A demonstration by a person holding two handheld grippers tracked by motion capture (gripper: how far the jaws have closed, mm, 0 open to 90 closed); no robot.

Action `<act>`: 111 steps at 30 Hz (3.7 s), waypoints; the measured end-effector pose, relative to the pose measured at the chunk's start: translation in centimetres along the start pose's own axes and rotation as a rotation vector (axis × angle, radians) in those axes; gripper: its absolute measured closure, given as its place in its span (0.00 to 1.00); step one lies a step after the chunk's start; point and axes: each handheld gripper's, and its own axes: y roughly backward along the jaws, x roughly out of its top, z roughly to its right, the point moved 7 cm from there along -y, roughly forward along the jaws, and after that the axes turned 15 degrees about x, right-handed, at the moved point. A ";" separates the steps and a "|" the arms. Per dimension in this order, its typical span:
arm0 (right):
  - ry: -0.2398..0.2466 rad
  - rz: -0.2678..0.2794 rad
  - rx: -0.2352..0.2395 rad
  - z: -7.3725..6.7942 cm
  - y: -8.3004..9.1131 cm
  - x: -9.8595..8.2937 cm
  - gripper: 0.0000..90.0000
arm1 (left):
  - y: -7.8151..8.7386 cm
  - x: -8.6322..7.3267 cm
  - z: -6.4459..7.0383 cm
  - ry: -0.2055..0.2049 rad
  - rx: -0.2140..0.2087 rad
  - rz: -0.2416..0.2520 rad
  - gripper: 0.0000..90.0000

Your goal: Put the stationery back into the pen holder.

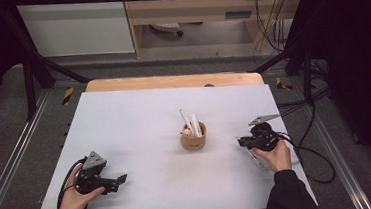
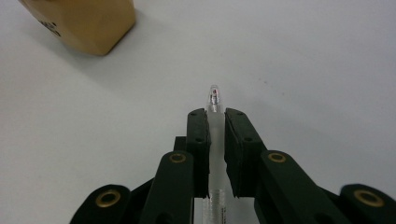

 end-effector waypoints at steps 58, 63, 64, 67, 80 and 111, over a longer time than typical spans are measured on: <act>0.155 0.573 0.094 -7.9 2.4 11.9 0.90 | 0.0 0.0 0.0 -0.001 -0.001 0.002 0.05; 0.157 0.612 0.087 -8.2 2.2 13.2 0.90 | 0.0 0.0 0.0 -0.003 -0.002 0.001 0.05; 0.161 0.617 0.086 -8.2 2.1 13.5 0.90 | 0.0 0.0 0.0 -0.003 -0.002 0.002 0.05; 0.163 0.627 0.091 -8.4 1.7 14.3 0.90 | 0.0 0.0 0.0 0.001 -0.002 0.003 0.05; 0.184 0.651 0.119 -9.0 -1.0 16.7 0.90 | 0.0 0.0 0.0 -0.002 -0.007 0.002 0.05; 0.190 0.603 0.146 -9.1 -6.9 15.9 0.90 | 0.0 0.0 0.0 -0.004 -0.009 0.002 0.05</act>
